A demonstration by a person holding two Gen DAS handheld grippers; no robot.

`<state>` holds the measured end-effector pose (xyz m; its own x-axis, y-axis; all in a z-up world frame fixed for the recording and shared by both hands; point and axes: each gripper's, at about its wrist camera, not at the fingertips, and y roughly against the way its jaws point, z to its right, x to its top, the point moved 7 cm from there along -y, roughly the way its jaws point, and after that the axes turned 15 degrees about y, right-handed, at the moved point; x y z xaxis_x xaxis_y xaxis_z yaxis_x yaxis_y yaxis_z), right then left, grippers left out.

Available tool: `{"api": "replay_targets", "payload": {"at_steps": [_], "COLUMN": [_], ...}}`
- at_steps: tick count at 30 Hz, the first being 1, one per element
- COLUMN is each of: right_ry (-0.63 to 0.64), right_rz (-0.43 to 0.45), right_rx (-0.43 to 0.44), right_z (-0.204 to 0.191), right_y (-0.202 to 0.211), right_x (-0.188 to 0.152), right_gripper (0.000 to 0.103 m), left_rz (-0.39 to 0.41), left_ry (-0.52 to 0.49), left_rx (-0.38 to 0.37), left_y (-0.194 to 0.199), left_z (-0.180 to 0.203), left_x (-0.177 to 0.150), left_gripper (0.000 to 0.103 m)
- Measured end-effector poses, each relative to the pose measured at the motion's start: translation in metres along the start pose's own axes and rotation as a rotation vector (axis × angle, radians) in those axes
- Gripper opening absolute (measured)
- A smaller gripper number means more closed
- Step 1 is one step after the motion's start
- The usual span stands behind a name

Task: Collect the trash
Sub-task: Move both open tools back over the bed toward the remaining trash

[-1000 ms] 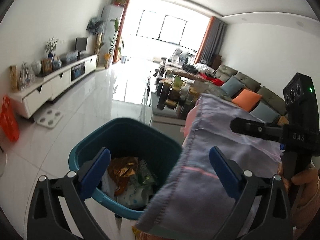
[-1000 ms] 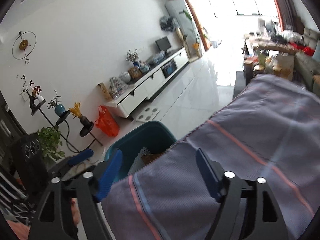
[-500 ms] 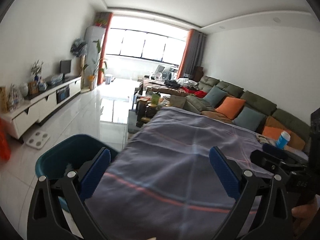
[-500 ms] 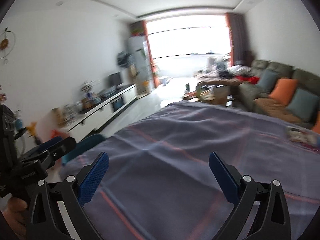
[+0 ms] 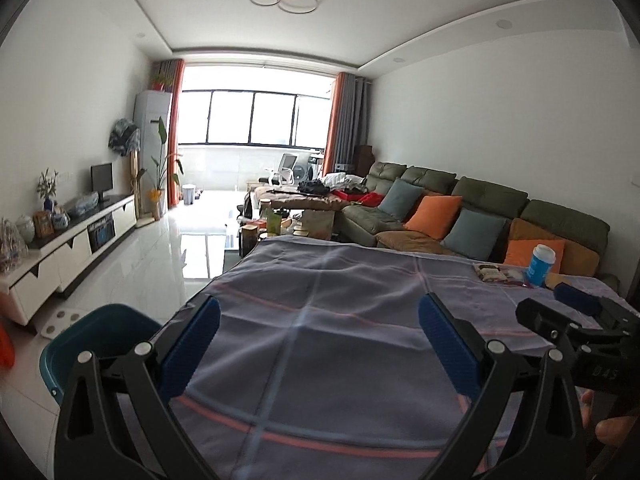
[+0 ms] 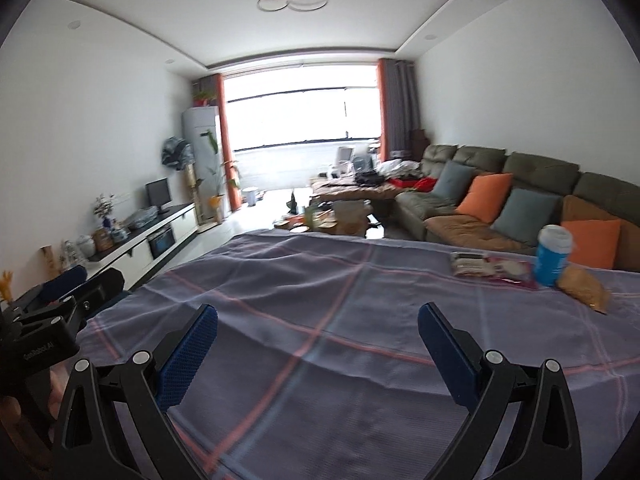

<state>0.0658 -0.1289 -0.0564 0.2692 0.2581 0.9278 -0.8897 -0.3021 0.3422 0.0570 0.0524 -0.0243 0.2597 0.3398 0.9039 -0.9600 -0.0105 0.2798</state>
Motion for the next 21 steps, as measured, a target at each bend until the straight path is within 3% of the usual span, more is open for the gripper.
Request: {"api": "replay_targets", "payload": {"at_steps": [10, 21], "right_ry": [-0.012, -0.012], "right_rz": [0.023, 0.034], "right_rx": [-0.088, -0.116], "right_z": [0.02, 0.03], "right_y": [0.015, 0.022], "right_x": [0.001, 0.001], "right_gripper": [0.1, 0.1], "left_rz": [0.018, 0.044], "left_ry": [-0.05, -0.069], "left_rx": [-0.058, -0.08], "left_y": [0.001, 0.002], "left_z": [0.028, 0.042], "left_x": [-0.006, -0.005], "left_gripper": [0.099, 0.099]}}
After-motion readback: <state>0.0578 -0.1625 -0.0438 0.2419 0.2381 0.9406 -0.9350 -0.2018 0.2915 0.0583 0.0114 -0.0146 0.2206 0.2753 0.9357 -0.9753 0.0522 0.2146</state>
